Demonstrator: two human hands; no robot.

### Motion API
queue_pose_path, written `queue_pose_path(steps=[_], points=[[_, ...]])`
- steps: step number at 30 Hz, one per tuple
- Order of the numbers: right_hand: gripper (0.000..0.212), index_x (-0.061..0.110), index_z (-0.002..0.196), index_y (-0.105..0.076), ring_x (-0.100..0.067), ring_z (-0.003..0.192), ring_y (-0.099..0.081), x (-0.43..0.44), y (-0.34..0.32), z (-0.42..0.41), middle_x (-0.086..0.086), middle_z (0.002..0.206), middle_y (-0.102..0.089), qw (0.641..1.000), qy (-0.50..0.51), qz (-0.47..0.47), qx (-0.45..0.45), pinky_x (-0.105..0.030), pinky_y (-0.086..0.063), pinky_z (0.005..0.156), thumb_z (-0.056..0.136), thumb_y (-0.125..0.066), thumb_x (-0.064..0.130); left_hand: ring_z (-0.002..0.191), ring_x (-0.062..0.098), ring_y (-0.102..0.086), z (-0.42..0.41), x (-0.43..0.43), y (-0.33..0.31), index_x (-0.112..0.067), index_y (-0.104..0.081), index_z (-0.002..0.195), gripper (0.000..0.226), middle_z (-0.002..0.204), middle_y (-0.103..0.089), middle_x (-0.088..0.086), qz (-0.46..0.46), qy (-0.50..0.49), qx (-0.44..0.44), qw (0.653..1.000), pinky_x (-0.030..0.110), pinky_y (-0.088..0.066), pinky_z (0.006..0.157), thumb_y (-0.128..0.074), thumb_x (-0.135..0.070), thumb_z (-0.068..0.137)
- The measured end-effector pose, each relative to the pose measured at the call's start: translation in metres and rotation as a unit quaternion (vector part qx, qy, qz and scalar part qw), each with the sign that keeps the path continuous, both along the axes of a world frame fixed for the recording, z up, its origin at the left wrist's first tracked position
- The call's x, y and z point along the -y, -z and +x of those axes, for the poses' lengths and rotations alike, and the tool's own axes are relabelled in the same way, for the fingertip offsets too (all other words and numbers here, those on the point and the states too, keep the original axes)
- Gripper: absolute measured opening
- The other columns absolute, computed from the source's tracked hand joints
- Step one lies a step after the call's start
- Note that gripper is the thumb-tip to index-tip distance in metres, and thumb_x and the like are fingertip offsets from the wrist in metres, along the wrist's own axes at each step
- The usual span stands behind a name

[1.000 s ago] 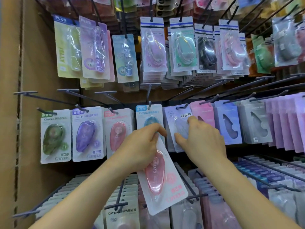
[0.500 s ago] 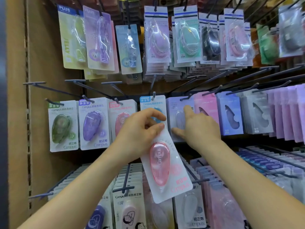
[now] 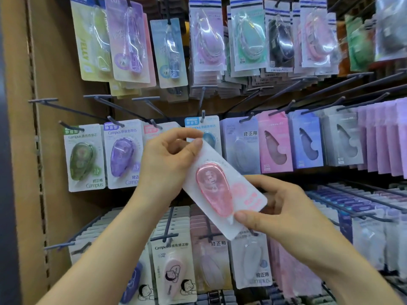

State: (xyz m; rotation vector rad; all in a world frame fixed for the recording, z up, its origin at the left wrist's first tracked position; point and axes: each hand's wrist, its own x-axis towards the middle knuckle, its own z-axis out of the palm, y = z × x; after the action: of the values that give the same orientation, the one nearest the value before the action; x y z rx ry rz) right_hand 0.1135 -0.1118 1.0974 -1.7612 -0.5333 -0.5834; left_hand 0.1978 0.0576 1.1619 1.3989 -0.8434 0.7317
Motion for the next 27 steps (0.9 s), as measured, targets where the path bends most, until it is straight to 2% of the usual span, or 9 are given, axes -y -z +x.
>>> queue_pose_path(steps=[3,6,10,14,17,19,21,25,27], points=[[0.032,0.018,0.104,-0.069,-0.023,0.085,-0.074,0.008,0.000,0.002,-0.008,0.087,-0.077,0.990,0.031,0.128,0.046,-0.024,-0.058,0.077,0.082,-0.068,-0.005,0.065,0.013,-0.057,0.002,-0.007,0.006,-0.022,-0.075,0.089,0.012,0.071,-0.068,0.001,-0.018,-0.012,-0.032,0.999,0.031,-0.047,0.064,-0.069,-0.011,0.088],[0.026,0.016,0.102,-0.070,-0.022,0.076,-0.075,0.011,-0.002,0.001,-0.010,0.079,-0.077,0.973,0.061,0.206,0.080,-0.025,-0.060,0.073,0.081,-0.068,0.000,0.061,0.014,-0.056,0.000,-0.014,0.016,-0.019,-0.076,0.083,0.006,0.069,-0.066,0.006,-0.016,0.040,-0.082,0.996,0.026,-0.047,0.058,-0.074,-0.015,0.079],[0.020,0.016,0.094,-0.072,-0.016,0.072,-0.074,0.012,-0.003,0.004,-0.007,0.077,-0.077,0.952,0.090,0.278,0.094,-0.021,-0.058,0.066,0.074,-0.071,0.012,0.064,0.025,-0.053,-0.005,-0.023,0.029,-0.020,-0.076,0.078,0.018,0.067,-0.065,0.011,-0.003,0.084,-0.130,0.988,0.033,-0.045,0.060,-0.076,-0.028,0.061],[0.016,0.020,0.092,-0.073,-0.013,0.069,-0.073,0.013,-0.003,0.005,-0.004,0.075,-0.076,0.946,0.113,0.280,0.115,-0.020,-0.056,0.061,0.078,-0.072,0.013,0.056,0.016,-0.056,-0.013,-0.024,0.035,-0.020,-0.076,0.075,0.010,0.067,-0.068,0.007,0.001,0.137,-0.159,0.978,0.023,-0.050,0.053,-0.073,-0.023,0.066],[0.019,0.022,0.095,-0.073,-0.011,0.067,-0.071,0.012,0.000,0.003,-0.002,0.075,-0.077,0.938,0.132,0.287,0.142,-0.017,-0.054,0.059,0.076,-0.072,0.019,0.064,0.019,-0.065,-0.016,-0.029,0.040,-0.027,-0.076,0.093,0.034,0.077,-0.071,0.013,0.043,0.162,-0.162,0.973,0.025,-0.054,0.055,-0.089,-0.016,0.063],[0.024,0.023,0.098,-0.072,-0.013,0.069,-0.071,0.012,0.002,0.003,-0.003,0.077,-0.077,0.935,0.136,0.290,0.151,-0.021,-0.055,0.065,0.075,-0.072,0.022,0.068,0.021,-0.067,-0.019,-0.031,0.044,-0.032,-0.074,0.099,0.044,0.081,-0.072,0.016,0.062,0.159,-0.161,0.972,0.024,-0.053,0.056,-0.085,-0.016,0.060],[0.030,0.024,0.104,-0.070,-0.015,0.069,-0.070,0.011,0.003,0.003,-0.005,0.077,-0.076,0.939,0.127,0.283,0.149,-0.022,-0.056,0.066,0.074,-0.071,0.022,0.068,0.021,-0.068,-0.021,-0.031,0.045,-0.027,-0.075,0.098,0.041,0.080,-0.073,0.015,0.043,0.144,-0.160,0.976,0.023,-0.053,0.055,-0.084,-0.010,0.062],[0.039,0.025,0.114,-0.062,-0.016,0.067,-0.071,0.011,0.006,0.006,-0.010,0.075,-0.075,0.957,0.083,0.255,0.114,-0.023,-0.058,0.064,0.082,-0.067,0.002,0.066,0.016,-0.068,-0.024,-0.034,0.042,-0.013,-0.072,0.101,0.033,0.080,-0.074,0.012,-0.009,0.101,-0.132,0.986,0.020,-0.053,0.054,-0.075,-0.011,0.068],[0.040,0.024,0.116,-0.061,-0.019,0.072,-0.070,0.012,0.009,0.008,-0.010,0.077,-0.074,0.966,0.081,0.224,0.096,-0.027,-0.058,0.070,0.082,-0.067,0.004,0.061,0.013,-0.065,-0.025,-0.034,0.042,-0.015,-0.072,0.099,0.025,0.074,-0.072,0.007,0.016,0.055,-0.092,0.994,0.020,-0.052,0.053,-0.072,-0.003,0.077]])
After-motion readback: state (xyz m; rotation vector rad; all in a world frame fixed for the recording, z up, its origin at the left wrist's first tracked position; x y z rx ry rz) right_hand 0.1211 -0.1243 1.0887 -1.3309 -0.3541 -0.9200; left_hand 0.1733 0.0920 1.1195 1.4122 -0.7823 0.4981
